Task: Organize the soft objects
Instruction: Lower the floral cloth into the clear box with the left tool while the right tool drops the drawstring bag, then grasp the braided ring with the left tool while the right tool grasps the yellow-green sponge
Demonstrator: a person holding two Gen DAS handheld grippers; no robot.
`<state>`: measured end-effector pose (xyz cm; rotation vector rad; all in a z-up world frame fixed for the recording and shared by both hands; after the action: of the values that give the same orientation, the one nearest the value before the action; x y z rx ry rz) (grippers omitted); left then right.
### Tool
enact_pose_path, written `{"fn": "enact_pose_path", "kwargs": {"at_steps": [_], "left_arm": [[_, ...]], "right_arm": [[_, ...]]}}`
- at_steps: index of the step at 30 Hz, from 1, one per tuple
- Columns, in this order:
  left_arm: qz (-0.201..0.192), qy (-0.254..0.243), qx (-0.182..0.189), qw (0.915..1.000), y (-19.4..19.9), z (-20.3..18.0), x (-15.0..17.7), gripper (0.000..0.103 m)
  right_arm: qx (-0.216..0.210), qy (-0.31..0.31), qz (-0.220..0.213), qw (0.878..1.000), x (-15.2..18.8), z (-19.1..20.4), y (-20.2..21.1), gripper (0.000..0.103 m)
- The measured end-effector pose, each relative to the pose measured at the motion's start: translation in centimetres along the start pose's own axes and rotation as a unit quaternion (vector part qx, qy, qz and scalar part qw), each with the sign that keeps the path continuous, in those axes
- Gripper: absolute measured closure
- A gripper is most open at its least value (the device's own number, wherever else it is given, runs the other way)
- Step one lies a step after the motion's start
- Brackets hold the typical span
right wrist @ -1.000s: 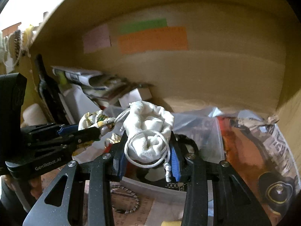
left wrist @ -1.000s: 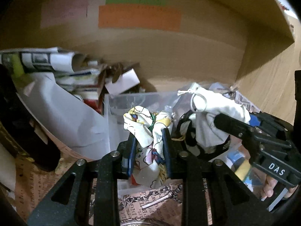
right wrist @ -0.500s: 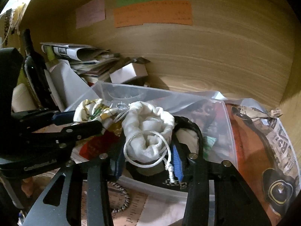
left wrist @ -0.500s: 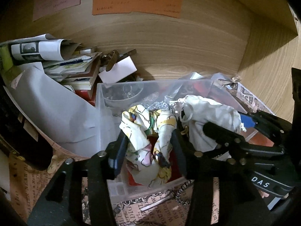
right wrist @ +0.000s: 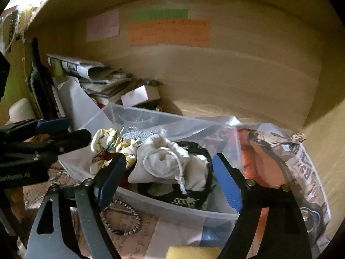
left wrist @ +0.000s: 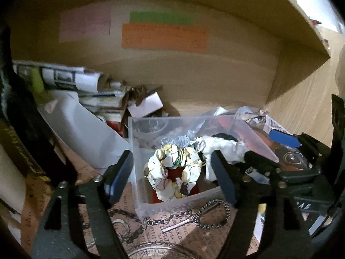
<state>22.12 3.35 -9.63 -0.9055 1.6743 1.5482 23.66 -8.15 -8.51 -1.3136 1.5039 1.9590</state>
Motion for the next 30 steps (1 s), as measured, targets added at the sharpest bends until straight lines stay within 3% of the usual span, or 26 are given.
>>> {"fn": "enact_pose_path", "kwargs": {"at_steps": [6, 14, 24, 30], "left_arm": [[-0.012, -0.008, -0.004, 0.9999, 2.1, -0.6, 0.4, 0.003], [0.044, -0.016, 0.002, 0.9989, 0.9, -1.8, 4.5, 0.002], [0.130, -0.038, 0.005, 0.9907, -2.6, -3.5, 10.4, 0.002], [0.161, -0.042, 0.013, 0.9860, -4.9, -5.1, 10.8, 0.002]], "right_arm": [[0.005, -0.004, -0.032, 0.999, -0.4, -1.2, 3.4, 0.015], [0.013, -0.016, -0.032, 0.999, 2.1, -2.8, 5.4, 0.010], [-0.012, -0.051, 0.059, 0.997, 9.1, -4.0, 3.1, 0.009], [-0.040, -0.069, 0.098, 0.992, 10.9, -3.7, 1.7, 0.010]]}}
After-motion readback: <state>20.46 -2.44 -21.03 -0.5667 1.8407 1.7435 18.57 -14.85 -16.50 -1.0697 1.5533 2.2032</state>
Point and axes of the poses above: each gripper's, at about its wrist camera, not at the fingertips, and y roughly against the way its jaws point, z to its left, x to its underside, the point moved 10 cm from there along -y, roughly the way its jaws point, and after that the axes turned 2 degrees about -y, right-handed, at the moved point
